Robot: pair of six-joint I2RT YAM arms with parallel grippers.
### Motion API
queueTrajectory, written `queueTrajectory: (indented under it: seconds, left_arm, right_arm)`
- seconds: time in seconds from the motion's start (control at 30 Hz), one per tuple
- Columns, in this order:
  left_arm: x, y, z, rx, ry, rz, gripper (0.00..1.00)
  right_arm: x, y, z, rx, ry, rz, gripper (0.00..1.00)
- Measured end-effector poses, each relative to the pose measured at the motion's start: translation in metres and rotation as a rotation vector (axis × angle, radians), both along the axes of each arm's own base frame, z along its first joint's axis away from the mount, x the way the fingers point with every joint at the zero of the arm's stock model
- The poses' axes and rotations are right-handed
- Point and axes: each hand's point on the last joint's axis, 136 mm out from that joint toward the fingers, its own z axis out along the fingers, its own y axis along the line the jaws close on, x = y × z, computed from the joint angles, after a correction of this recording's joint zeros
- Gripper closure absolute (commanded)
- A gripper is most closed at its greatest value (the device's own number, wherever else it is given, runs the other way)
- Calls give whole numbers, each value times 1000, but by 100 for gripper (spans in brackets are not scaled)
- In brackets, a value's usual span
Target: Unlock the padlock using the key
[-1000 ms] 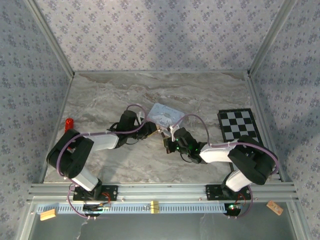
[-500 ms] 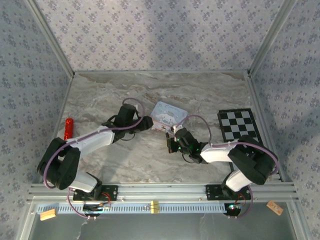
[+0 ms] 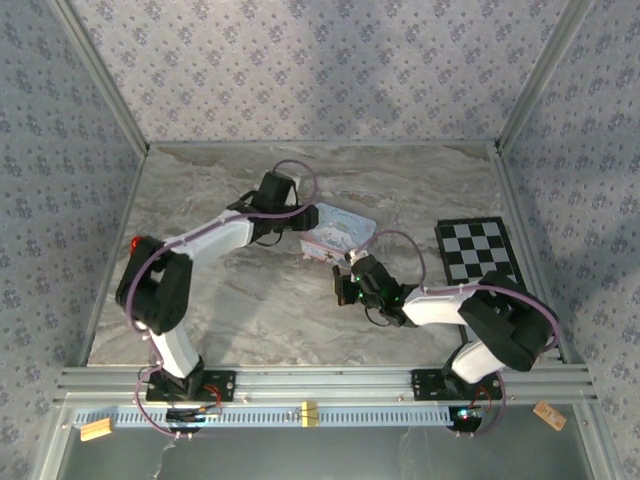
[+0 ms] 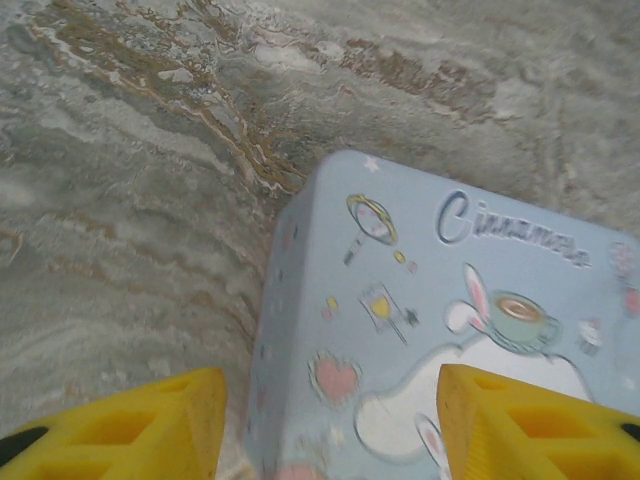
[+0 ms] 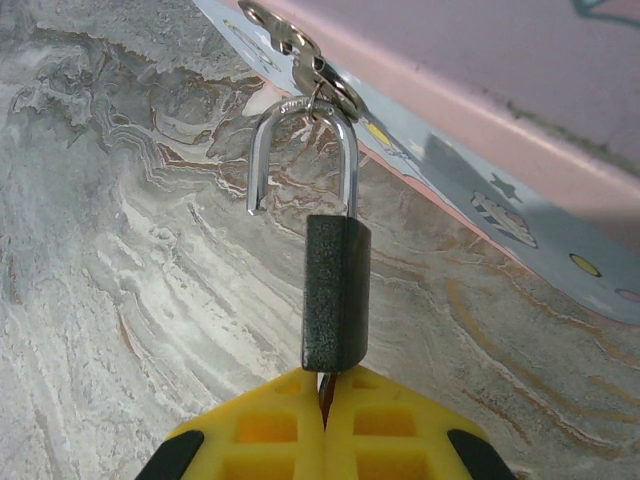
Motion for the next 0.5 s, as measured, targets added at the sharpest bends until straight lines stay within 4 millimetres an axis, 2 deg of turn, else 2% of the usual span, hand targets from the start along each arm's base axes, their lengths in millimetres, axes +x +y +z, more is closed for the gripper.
queueTrajectory:
  seconds: [0.2,0.5]
  left_arm:
    - [6,-7,-30,27,46,-40,42]
    - [11,-10,-34,-45,39,-55,46]
  right_arm:
    - [0,-2,3,3,-2,-4,100]
    - [8,-15,1,-3,12,-39,100]
